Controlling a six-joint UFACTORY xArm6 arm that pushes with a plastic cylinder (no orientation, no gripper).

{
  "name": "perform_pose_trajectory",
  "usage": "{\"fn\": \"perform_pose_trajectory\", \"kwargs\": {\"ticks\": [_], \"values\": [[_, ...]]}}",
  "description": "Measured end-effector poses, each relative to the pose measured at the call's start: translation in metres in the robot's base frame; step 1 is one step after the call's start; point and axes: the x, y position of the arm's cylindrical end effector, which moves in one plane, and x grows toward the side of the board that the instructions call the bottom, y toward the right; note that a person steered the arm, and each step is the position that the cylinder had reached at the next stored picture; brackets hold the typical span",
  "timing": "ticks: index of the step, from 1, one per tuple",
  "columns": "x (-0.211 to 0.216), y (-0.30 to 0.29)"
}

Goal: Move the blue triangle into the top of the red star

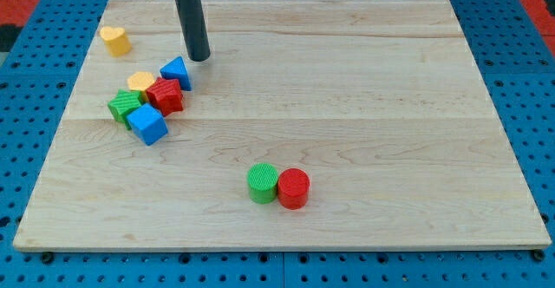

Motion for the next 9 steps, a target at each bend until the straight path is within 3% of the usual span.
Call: {"fn": "perform_pose_trajectory", "kwargs": {"ticks": [6,7,8,9], "values": [[0.022,-0.011],[0.03,0.066],[0.076,0.134],[0.154,0.183]]}}
